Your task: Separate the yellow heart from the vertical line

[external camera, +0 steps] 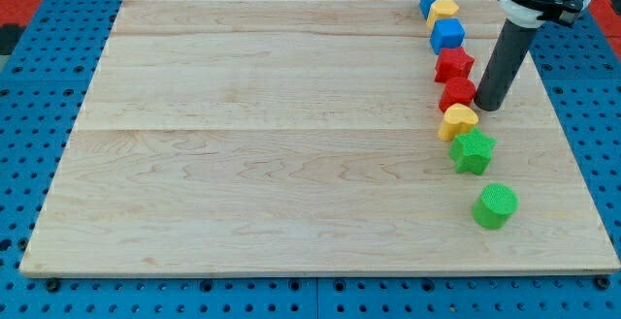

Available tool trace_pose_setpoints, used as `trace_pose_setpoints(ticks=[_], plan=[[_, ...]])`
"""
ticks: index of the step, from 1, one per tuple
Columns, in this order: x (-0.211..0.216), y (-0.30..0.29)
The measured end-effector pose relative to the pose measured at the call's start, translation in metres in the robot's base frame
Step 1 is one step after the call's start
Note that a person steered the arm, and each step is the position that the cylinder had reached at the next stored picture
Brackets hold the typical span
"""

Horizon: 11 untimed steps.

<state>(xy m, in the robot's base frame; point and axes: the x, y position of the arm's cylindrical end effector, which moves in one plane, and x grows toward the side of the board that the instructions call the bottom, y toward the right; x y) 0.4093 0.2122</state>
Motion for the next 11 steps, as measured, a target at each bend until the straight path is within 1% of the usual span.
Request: trace_pose_setpoints(ticks=[3,4,5,6,7,9,10,11], plan=[[0.005,0.008],[0.030,0.009],[0.030,-0.038],[0.004,-0.137],[-0.002,-0.167],[0.002,-0.169],[0.026,-0.216],[0.027,-0.214]])
